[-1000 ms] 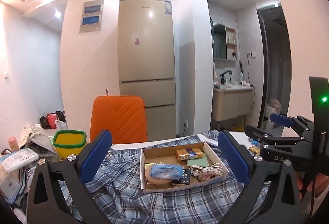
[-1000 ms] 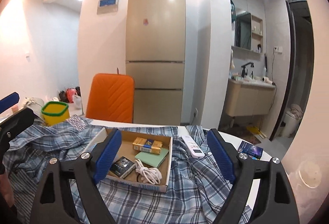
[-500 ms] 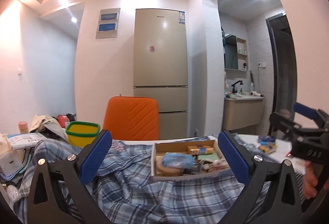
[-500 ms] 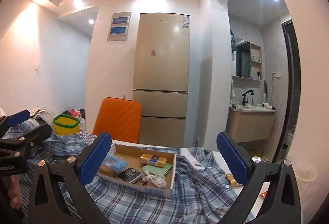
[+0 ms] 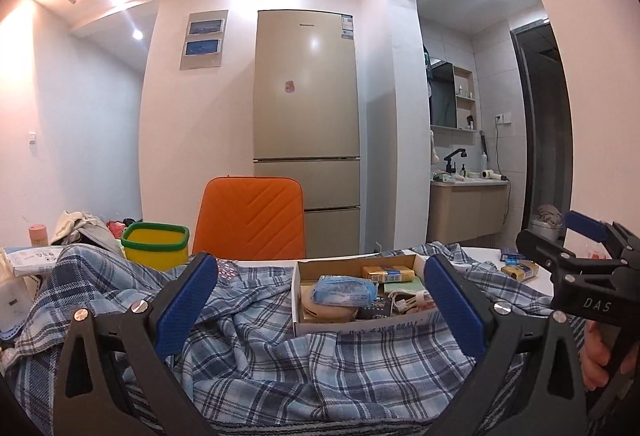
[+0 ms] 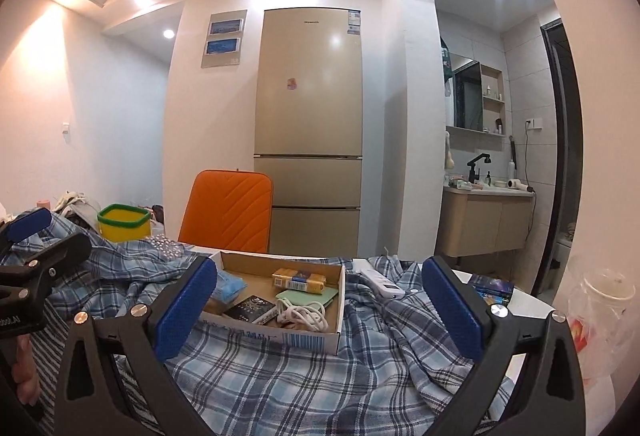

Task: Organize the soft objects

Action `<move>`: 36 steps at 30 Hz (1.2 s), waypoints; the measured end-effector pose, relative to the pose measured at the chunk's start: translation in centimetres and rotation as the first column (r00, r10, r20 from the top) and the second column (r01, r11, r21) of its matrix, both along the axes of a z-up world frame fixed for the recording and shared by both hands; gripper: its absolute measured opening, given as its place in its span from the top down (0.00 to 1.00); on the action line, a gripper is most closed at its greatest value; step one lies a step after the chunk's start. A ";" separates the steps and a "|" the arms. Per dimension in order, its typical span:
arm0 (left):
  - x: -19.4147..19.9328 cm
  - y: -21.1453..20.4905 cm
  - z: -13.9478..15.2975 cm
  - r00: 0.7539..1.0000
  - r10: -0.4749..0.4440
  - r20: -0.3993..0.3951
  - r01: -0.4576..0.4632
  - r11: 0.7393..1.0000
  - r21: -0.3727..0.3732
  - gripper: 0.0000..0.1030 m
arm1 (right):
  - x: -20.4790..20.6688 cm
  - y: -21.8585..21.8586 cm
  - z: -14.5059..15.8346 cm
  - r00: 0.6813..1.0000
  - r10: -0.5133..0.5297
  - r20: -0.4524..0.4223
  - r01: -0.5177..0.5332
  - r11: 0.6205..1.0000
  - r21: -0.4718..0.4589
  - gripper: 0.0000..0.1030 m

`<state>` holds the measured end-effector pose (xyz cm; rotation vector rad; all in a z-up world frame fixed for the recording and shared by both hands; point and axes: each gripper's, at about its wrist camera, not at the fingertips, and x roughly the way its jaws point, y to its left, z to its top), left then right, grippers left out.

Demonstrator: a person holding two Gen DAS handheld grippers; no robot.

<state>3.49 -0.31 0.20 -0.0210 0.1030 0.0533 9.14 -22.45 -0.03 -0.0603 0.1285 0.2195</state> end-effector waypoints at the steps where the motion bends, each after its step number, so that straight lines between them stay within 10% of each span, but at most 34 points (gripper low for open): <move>1: 0.0 0.1 0.0 1.000 0.000 0.001 0.000 1.000 -0.006 0.00 | 0.0 -0.1 0.1 1.000 -0.002 -0.002 0.002 1.000 0.005 0.00; 36: -1.4 0.0 0.2 0.998 0.035 0.059 -0.035 0.999 0.001 0.00 | -1.7 -0.1 0.4 0.997 -0.007 0.072 0.007 1.000 0.002 0.00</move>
